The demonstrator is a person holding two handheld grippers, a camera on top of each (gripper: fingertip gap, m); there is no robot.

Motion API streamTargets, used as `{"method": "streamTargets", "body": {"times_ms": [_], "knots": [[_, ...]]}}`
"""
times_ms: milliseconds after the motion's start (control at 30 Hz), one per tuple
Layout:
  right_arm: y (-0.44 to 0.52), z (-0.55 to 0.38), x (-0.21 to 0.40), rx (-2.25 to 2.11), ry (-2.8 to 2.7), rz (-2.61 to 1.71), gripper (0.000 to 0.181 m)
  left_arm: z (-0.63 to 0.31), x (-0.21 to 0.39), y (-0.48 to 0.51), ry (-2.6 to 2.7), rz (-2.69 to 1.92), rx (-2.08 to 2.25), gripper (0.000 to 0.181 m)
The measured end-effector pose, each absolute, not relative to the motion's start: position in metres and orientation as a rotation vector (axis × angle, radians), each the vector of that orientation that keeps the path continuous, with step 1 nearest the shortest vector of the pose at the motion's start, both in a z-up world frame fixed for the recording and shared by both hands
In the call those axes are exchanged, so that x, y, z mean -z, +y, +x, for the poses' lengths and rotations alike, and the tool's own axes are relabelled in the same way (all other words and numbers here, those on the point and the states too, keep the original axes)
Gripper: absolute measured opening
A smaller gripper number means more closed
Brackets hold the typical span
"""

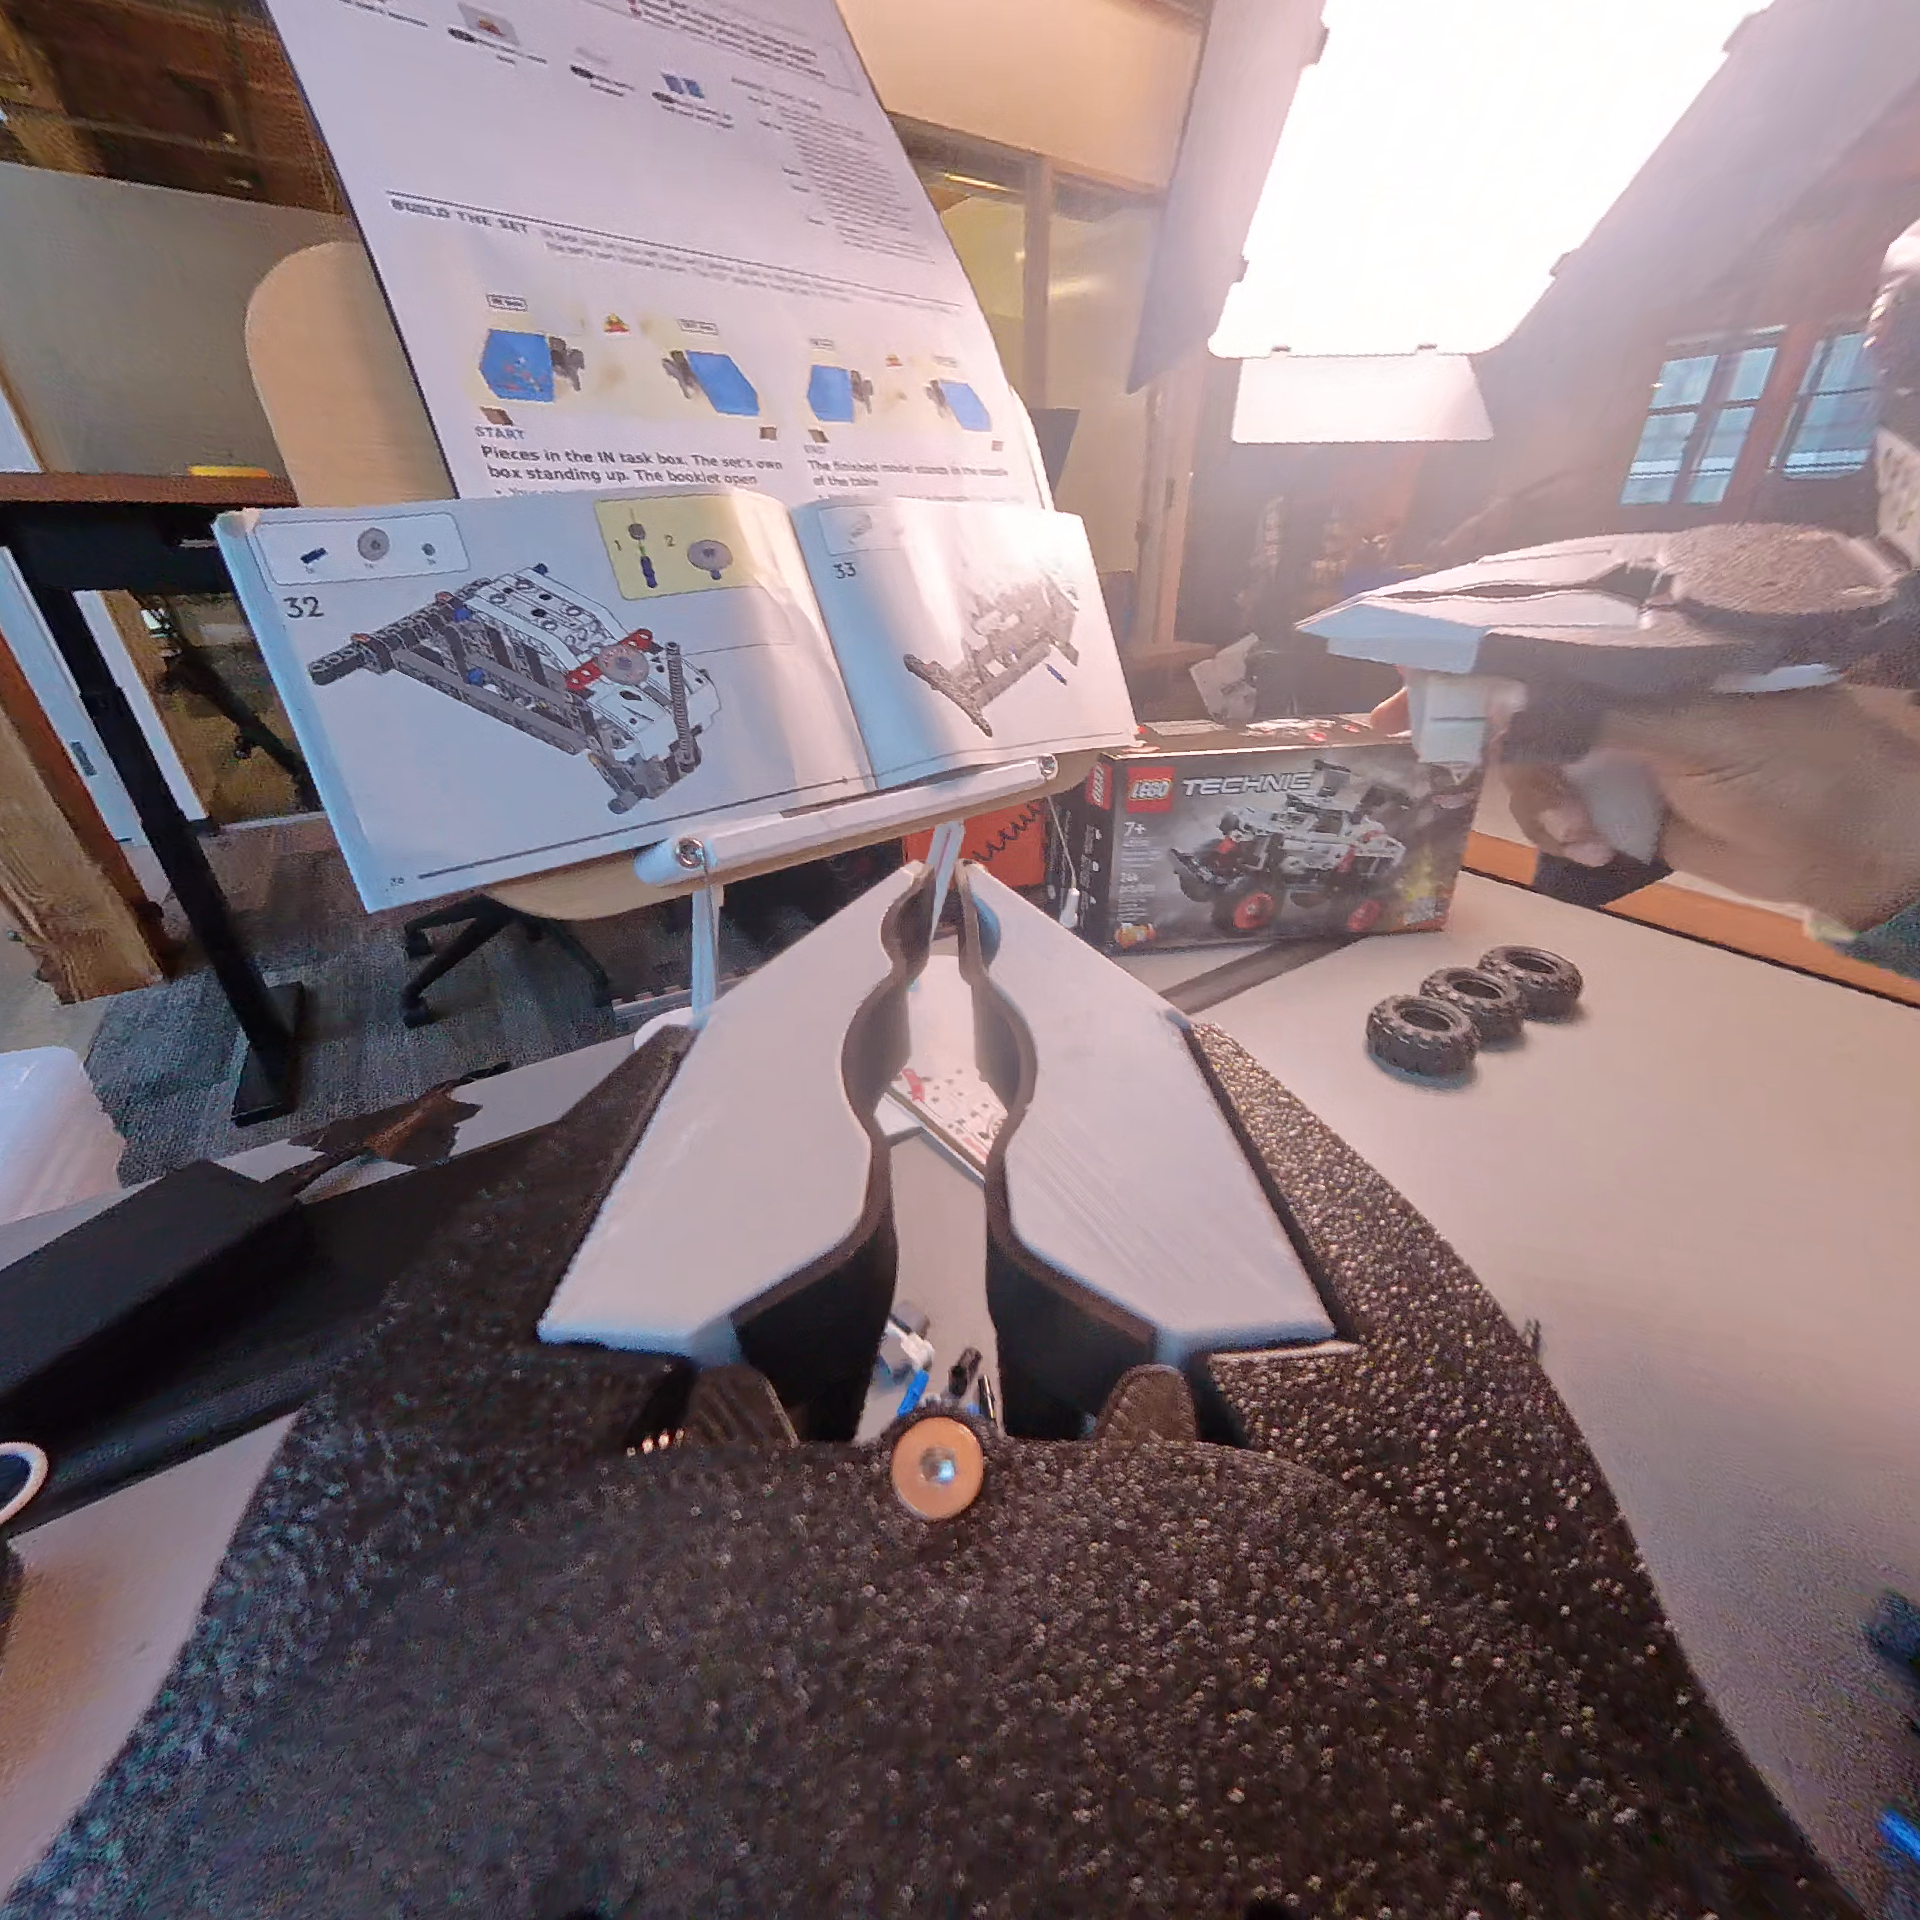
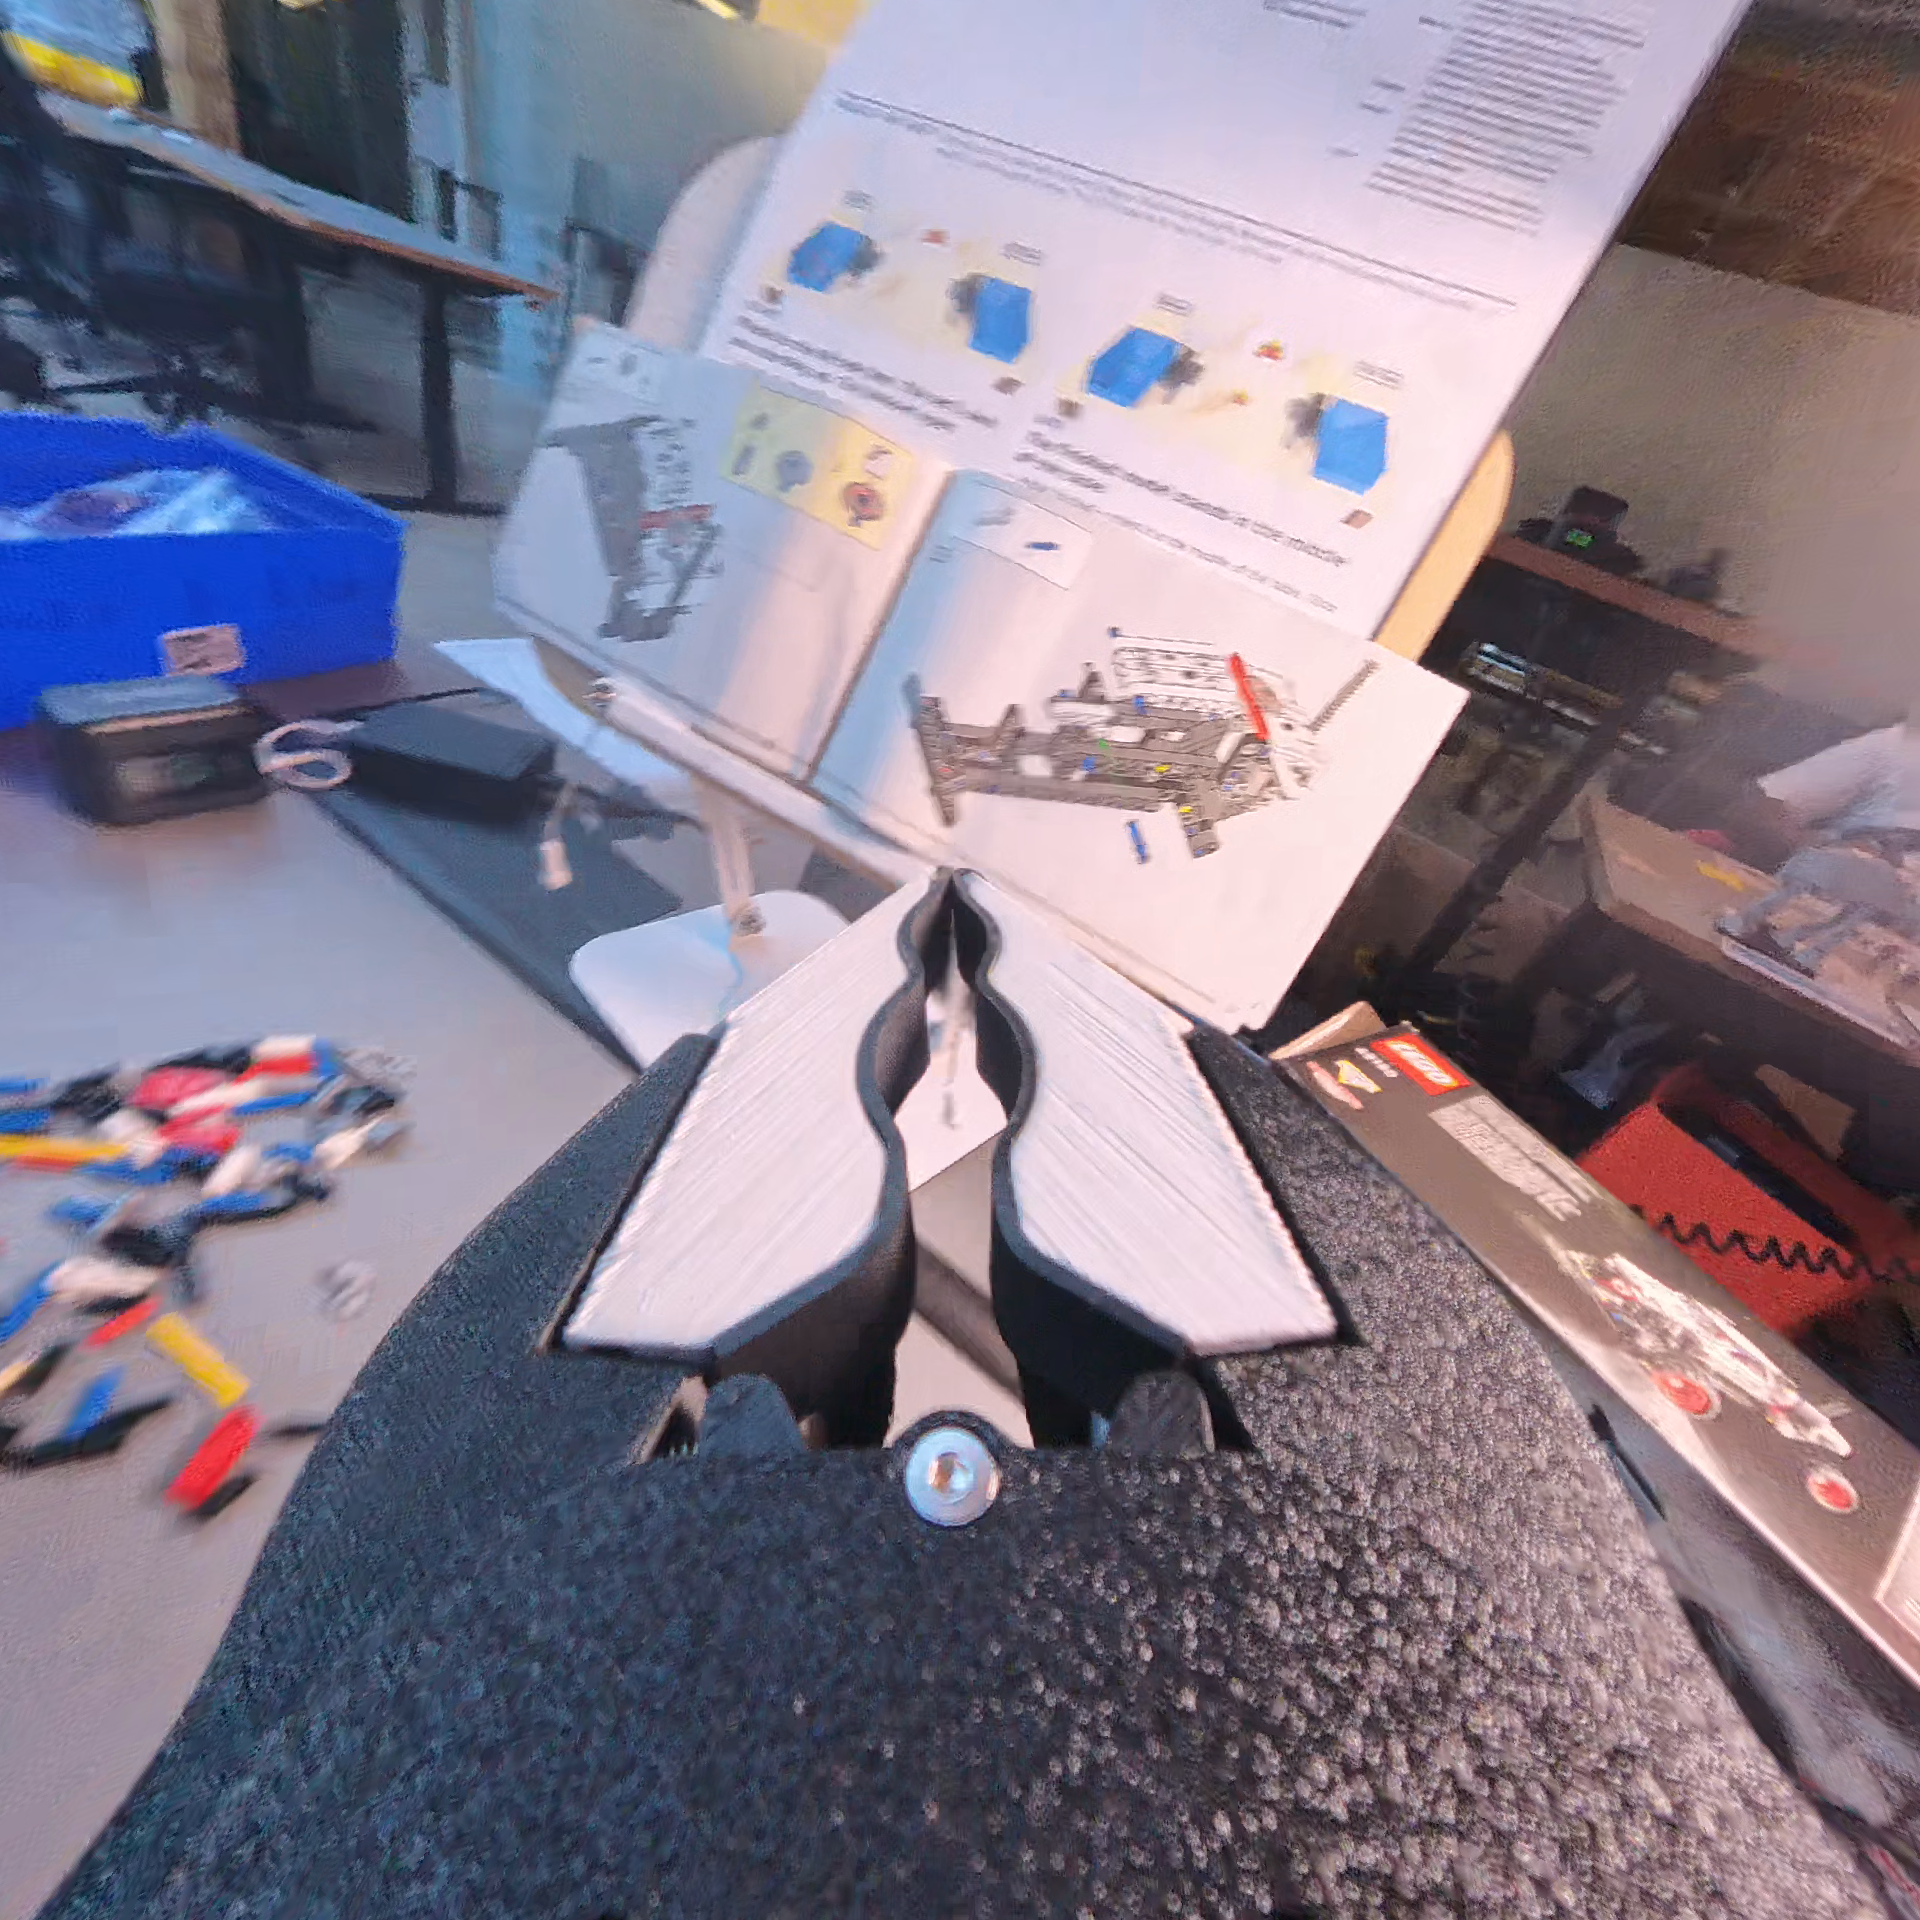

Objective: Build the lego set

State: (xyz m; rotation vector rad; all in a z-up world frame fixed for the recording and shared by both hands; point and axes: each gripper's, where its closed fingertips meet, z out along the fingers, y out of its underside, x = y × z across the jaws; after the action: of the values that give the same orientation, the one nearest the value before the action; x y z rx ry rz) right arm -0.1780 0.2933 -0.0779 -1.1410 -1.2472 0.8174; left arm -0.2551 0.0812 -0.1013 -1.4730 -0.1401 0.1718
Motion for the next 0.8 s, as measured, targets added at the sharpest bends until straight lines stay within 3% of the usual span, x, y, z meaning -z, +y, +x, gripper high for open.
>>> {"method": "streamTargets", "body": {"times_ms": [67,200,333,433,667,800], "knots": [[0.335,-0.204,0.078,-0.790,-1.133,-1.187,0.014,-0.268,0.097,0.098,-0.167,-1.480,-0.176,0.013],[0.379,-0.245,0.091,-0.808,-1.054,-1.327,0.081,-0.294,0.094,0.132,-0.195,-1.519,-0.211,0.024],[0.391,-0.276,0.098,-0.703,-1.075,-1.333,0.105,-0.307,0.097,0.154,-0.227,-1.521,-0.169,0.027],[0.388,-0.290,0.106,-0.651,-1.082,-1.339,0.099,-0.310,0.101,0.158,-0.251,-1.495,-0.148,0.028],[0.360,-0.295,0.105,-0.619,-1.137,-1.215,0.031,-0.318,0.121,0.157,-0.265,-1.521,-0.123,0.030],[0.316,-0.298,0.093,-0.806,-1.215,-1.101,0.028,-0.311,0.114,0.162,-0.247,-1.536,-0.064,0.041]]}}
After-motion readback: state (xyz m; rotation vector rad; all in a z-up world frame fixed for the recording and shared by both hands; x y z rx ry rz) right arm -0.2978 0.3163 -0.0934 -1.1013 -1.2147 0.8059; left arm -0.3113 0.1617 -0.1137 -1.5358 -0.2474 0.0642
